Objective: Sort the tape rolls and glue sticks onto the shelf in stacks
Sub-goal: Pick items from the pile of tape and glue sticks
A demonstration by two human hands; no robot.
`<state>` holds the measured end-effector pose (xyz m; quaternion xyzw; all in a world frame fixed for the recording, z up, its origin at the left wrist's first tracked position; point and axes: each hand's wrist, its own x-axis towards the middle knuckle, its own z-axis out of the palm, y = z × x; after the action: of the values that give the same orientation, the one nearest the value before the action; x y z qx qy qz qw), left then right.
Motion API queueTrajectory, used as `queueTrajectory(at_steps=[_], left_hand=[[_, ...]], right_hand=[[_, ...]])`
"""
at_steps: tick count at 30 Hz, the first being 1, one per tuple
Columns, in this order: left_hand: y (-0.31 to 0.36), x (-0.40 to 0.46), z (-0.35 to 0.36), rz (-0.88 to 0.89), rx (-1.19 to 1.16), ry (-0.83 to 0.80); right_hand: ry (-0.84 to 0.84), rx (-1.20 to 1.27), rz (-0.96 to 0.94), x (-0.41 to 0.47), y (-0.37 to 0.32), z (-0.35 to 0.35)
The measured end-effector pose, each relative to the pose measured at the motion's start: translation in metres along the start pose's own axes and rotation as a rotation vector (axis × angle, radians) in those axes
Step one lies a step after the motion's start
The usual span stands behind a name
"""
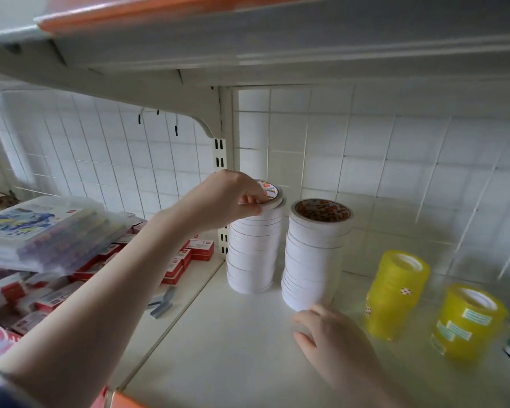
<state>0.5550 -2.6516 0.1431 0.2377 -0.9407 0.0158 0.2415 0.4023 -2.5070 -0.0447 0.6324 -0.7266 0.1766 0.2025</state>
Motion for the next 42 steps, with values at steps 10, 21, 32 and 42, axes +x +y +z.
queueTrajectory(at_steps=[10,21,32,42], left_hand=[[-0.005,0.015,0.008,-0.009,-0.001,-0.023],[-0.005,0.015,0.007,-0.015,-0.078,-0.056],[-0.007,0.017,0.005,-0.07,-0.129,-0.1],[-0.005,0.018,0.005,-0.114,-0.169,-0.111]], right_hand=[[0.055,0.014,0.004,-0.001,0.012,0.014],[0.085,0.001,-0.029,0.0,0.013,0.014],[0.068,0.069,-0.02,-0.001,0.014,0.017],[0.022,0.072,0.007,-0.001,0.011,0.015]])
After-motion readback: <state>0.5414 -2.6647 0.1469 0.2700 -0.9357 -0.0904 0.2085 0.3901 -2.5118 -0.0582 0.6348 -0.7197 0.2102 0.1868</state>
